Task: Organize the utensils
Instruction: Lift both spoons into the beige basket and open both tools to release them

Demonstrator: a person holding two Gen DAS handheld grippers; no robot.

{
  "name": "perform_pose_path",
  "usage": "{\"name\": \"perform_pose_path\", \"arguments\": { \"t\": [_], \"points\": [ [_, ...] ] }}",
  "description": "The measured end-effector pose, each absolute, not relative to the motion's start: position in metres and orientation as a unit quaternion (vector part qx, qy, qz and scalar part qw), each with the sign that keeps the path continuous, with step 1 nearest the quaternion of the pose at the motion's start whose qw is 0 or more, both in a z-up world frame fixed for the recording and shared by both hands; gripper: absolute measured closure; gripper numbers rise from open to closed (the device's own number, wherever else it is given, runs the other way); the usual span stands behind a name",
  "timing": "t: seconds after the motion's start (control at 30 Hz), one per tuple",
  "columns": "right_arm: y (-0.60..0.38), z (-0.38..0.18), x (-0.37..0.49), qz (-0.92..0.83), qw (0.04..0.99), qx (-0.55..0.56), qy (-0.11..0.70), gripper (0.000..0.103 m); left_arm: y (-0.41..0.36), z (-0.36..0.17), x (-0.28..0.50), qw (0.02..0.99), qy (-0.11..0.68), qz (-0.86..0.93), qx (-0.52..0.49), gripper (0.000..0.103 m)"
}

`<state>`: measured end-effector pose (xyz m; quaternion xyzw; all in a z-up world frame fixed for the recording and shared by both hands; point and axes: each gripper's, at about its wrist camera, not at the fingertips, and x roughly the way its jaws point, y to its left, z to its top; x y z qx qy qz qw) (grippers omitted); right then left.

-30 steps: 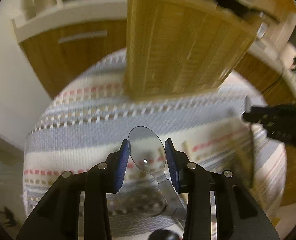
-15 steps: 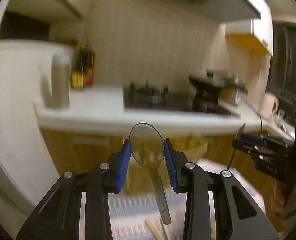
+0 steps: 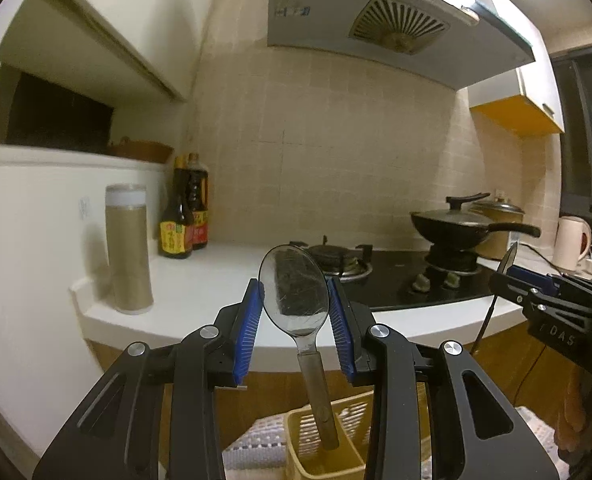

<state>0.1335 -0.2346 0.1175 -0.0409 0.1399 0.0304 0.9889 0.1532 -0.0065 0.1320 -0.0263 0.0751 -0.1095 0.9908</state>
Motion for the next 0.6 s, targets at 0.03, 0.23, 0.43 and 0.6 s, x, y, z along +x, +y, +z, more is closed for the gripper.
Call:
{"name": "perform_pose_path", "arguments": {
  "t": [0.03,0.23,0.43,0.6],
  "points": [
    [-0.234,0.112,0.137,0.028,0.988,-0.043,0.143,0.073,-0.006,0.125,0.158,0.991,0.077,-0.107,-0.029,0.071],
    [-0.226,0.084,0.155,0.03,0.983,-0.058,0.172,0.073,-0.005,0.097,0.171,0.989,0.092,-0.109,-0.025,0.071],
    [-0.222,0.067,0.16,0.043,0.977,-0.06,0.2,0.073,-0.009,0.08,0.172,0.987,0.109,-0.12,-0.014,0.071],
    [-0.22,0.062,0.154,0.059,0.972,-0.068,0.218,0.073,-0.01,0.074,0.17,0.983,0.124,-0.132,-0.016,0.07]
  ]
}}
